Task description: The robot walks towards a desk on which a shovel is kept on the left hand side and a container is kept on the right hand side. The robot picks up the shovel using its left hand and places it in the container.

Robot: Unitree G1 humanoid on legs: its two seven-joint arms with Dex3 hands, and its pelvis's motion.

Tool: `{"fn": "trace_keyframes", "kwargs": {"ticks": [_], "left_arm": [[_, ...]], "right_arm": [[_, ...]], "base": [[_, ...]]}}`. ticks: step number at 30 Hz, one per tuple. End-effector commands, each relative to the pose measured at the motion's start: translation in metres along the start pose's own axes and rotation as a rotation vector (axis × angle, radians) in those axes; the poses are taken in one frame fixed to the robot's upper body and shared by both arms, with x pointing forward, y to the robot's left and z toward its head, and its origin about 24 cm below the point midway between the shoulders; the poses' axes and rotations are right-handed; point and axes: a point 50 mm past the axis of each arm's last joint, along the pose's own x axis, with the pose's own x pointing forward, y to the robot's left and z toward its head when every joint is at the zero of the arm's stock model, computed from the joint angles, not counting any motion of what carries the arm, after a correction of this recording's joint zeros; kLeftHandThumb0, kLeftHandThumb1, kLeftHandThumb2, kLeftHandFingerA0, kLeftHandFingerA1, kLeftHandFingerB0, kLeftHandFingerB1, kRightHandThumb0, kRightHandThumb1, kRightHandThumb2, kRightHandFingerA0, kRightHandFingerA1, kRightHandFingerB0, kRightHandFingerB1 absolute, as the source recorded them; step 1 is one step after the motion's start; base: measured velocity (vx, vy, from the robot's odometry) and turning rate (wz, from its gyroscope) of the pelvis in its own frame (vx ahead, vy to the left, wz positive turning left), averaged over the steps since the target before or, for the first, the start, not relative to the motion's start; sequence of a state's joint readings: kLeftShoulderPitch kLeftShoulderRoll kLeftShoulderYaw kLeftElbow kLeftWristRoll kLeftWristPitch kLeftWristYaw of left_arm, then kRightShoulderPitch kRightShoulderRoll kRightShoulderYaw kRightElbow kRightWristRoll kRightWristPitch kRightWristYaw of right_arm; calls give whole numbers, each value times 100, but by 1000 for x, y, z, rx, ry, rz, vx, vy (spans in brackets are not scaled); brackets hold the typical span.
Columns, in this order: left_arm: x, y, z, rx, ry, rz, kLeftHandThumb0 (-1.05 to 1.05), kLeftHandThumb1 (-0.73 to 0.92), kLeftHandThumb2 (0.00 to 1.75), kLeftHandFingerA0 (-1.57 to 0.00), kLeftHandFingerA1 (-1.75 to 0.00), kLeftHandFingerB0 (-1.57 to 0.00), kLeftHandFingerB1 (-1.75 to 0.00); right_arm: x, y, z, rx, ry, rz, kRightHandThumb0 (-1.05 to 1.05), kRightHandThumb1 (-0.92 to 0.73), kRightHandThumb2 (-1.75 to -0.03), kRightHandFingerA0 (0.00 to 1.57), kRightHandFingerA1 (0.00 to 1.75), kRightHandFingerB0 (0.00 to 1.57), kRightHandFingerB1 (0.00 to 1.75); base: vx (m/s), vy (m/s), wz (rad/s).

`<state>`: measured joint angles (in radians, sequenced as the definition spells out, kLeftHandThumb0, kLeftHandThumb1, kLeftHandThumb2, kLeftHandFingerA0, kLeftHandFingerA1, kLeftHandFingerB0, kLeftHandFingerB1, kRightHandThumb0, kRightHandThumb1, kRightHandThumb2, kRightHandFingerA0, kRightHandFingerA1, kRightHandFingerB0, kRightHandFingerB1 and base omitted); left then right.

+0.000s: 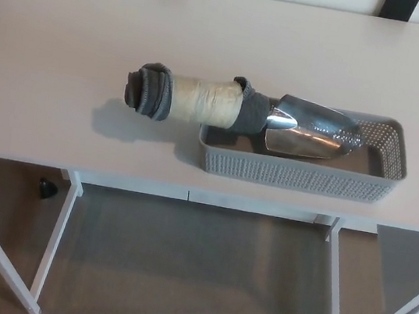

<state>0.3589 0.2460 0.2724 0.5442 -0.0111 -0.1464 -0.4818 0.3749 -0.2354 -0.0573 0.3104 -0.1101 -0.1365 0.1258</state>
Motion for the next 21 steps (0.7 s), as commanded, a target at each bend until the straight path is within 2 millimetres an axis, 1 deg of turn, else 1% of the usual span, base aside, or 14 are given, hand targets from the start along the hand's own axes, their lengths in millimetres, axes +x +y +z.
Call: {"fn": "trace_keyframes", "kwargs": {"ticks": [1,5,8,9,11,12,16,17,18,19,20,21], "left_arm": [[-3,6,9,81,-47,54,-37,43,101,0,-49,0,-48],[-4,6,9,89,-44,49,-37,44,101,0,-49,0,-48],[-2,7,11,92,-45,57,-36,44,101,-1,-49,0,-48],[-1,7,11,94,-40,60,-70,71,61,-19,-33,-16,-27],[-1,7,11,102,-35,64,-70,71,61,-20,-33,-16,-28],[-1,7,11,105,-35,62,-69,72,61,-20,-33,-17,-28],[-1,6,11,130,-35,64,-70,72,62,-22,-33,-17,-28],[-1,7,11,133,-37,62,-71,72,62,-22,-34,-17,-28],[0,7,12,134,-38,62,-71,72,62,-22,-34,-17,-28],[0,7,12,139,-35,65,-71,71,62,-22,-34,-17,-28],[-1,7,12,140,-34,67,-71,71,62,-22,-34,-17,-28],[-1,7,11,138,-35,67,-71,71,62,-22,-34,-17,-28]], "right_arm": [[1,-6,5,-4,-44,-30,-53,-75,-61,41,46,26,37],[1,-6,5,-6,-45,-35,-52,-75,-62,41,46,25,36],[3,-5,10,5,-55,-49,-51,-75,-61,37,44,26,35],[3,-5,11,17,-61,-56,-52,-75,-61,37,45,26,36],[3,-5,12,27,-71,-66,-53,-75,-62,37,46,24,36],[4,-5,13,26,-71,-69,-59,-60,-88,30,53,18,46],[4,-4,12,42,-69,-73,-57,-60,-87,30,53,18,45],[4,-4,12,42,-68,-76,-53,-76,-61,38,45,23,35],[4,-4,13,43,-69,-77,-53,-76,-61,38,45,23,35],[5,-4,12,40,-68,-80,-58,-60,-87,31,53,18,46],[5,-4,12,39,-68,-81,-53,-76,-61,38,45,24,35],[5,-4,12,40,-68,-80,-53,-76,-61,38,45,24,35]], "base": [[0,0,0],[0,0,0],[0,0,0],[0,0,0],[0,0,0],[0,0,0],[0,0,0],[0,0,0],[0,0,0],[0,0,0],[0,0,0],[0,0,0]]}}
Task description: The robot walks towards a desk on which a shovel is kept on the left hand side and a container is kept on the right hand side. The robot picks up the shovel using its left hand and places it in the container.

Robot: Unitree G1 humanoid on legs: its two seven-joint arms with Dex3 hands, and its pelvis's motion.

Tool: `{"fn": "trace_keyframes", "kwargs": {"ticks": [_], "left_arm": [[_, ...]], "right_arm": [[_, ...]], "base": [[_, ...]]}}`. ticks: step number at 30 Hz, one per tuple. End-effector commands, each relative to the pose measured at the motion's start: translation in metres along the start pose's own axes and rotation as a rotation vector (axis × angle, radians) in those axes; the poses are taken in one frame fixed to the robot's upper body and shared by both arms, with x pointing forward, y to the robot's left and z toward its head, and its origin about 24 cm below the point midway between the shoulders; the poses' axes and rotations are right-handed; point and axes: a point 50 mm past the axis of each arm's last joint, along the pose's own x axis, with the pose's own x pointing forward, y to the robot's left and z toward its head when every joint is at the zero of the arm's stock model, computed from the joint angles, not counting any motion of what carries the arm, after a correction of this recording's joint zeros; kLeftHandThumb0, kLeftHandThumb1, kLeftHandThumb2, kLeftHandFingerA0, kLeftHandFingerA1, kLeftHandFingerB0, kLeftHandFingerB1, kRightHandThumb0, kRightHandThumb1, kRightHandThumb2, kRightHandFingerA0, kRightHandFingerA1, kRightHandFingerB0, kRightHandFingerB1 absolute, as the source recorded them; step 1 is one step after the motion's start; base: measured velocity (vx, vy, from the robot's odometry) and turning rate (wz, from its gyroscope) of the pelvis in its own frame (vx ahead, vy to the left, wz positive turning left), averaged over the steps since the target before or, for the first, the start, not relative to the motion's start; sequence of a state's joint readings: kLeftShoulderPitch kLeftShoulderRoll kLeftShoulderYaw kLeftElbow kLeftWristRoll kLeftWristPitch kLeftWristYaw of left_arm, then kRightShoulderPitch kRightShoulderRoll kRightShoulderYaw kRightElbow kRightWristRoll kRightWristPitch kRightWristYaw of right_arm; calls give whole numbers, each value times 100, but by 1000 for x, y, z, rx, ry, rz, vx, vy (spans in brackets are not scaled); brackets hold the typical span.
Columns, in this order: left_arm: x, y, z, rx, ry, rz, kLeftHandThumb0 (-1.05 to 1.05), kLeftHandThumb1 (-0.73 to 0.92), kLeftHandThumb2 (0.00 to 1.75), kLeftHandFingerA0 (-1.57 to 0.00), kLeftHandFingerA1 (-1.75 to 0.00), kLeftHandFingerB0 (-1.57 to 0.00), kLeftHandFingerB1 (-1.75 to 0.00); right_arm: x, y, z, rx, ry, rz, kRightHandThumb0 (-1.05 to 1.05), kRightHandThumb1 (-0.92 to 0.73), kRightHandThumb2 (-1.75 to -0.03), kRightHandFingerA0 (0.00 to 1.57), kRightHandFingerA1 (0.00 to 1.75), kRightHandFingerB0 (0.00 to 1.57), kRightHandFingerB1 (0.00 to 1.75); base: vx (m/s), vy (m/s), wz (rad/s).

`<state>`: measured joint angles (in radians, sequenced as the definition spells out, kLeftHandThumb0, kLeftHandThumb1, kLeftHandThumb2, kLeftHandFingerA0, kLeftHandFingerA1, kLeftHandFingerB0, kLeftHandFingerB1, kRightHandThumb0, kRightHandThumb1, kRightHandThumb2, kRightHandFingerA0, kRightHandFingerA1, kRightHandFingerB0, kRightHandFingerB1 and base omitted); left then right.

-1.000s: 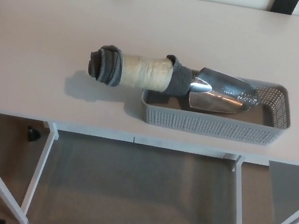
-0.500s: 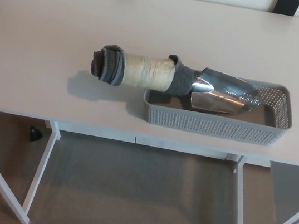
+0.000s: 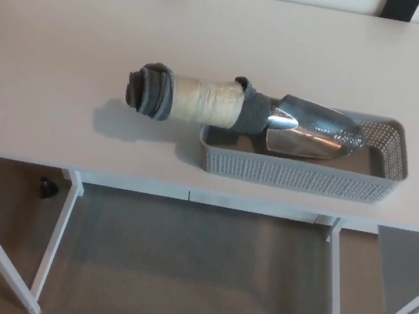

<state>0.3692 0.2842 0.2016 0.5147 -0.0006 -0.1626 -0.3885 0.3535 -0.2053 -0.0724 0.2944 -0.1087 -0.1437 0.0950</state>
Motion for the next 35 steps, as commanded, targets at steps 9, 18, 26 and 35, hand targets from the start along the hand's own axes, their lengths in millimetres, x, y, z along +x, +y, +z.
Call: {"fn": "trace_keyframes", "kwargs": {"ticks": [9,18,26,35], "left_arm": [[0,8,5,64,-32,30,-73,58,88,-17,-45,-10,-40],[1,8,8,73,-37,31,-72,57,87,-17,-45,-9,-39],[0,8,9,80,-46,29,-71,58,85,-17,-44,-9,-39],[1,8,9,99,-47,38,-72,57,86,-21,-45,-13,-40]], "right_arm": [[2,-5,2,19,-22,-35,-59,-59,-87,31,53,17,45],[2,-5,5,22,-29,-39,-53,-74,-61,37,46,23,36],[3,-5,4,11,-27,-37,-52,-75,-61,39,46,23,36],[2,-6,5,14,-35,-36,-51,-74,-61,37,47,25,37]], "base": [[0,0,0],[0,0,0],[0,0,0],[0,0,0]]}}
